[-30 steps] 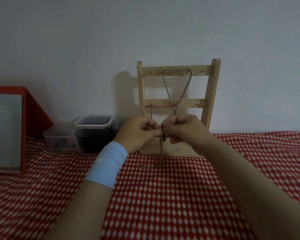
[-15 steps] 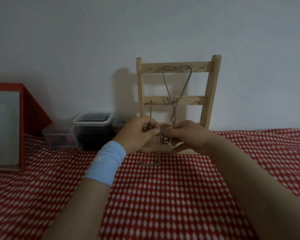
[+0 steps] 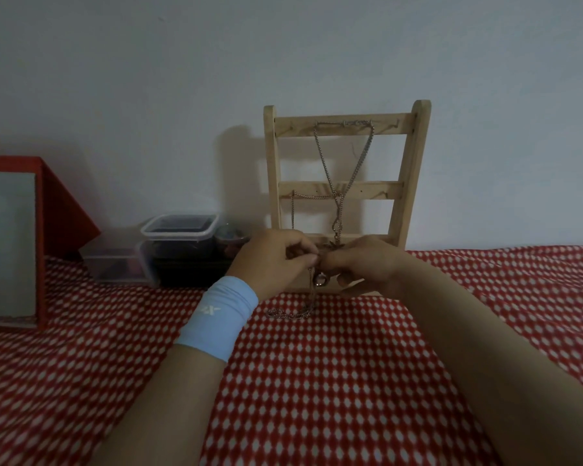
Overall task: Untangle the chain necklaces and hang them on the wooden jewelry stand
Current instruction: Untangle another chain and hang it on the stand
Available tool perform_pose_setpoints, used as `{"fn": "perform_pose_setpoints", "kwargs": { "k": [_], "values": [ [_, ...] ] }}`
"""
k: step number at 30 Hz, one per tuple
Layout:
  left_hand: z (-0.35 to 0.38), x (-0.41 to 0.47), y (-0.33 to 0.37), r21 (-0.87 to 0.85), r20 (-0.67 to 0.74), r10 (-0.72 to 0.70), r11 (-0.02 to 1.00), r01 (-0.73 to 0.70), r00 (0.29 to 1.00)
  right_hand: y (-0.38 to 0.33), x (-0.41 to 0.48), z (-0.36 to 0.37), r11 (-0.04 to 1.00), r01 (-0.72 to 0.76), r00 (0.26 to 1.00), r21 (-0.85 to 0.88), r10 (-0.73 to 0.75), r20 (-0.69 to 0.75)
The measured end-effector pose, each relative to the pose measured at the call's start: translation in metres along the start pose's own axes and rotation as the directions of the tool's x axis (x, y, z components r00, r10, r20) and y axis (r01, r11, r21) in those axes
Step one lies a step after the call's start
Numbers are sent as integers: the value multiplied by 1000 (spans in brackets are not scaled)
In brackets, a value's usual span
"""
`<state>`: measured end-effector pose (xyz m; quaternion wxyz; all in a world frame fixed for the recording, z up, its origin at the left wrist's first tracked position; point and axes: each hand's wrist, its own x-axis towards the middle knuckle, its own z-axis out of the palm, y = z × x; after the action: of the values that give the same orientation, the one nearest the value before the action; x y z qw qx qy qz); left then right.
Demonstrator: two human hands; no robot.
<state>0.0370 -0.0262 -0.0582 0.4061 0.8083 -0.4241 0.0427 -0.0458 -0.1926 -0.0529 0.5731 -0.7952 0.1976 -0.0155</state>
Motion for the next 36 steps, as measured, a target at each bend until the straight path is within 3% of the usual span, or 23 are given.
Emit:
{"fn": "perform_pose_setpoints", "kwargs": {
  "k": [8, 14, 19, 28, 32, 36],
  "values": [
    [8, -2, 0, -82, -14, -23, 996, 21, 1000, -1, 0, 2, 993, 29, 999, -113, -33, -28],
    [5, 0, 4, -222, 122, -134, 962, 159, 983, 1, 0, 2, 995, 94, 996, 38, -94, 9],
    [0, 3, 6, -246, 306, -214, 924, 294, 928, -2, -4, 8, 977, 214, 976, -13, -214, -36],
    [-7, 1, 5, -190, 150, -178, 960, 206, 972, -6, -7, 8, 935, 317, 940, -158, -332, -82],
    [-9, 2, 9, -196, 204, -209, 949, 249, 956, -6, -5, 9, 903, 347, 927, -253, -372, -57],
    [-11, 2, 8, -191, 264, -219, 943, 273, 939, -5, -5, 7, 876, 385, 921, -289, -385, 60]
  ]
}}
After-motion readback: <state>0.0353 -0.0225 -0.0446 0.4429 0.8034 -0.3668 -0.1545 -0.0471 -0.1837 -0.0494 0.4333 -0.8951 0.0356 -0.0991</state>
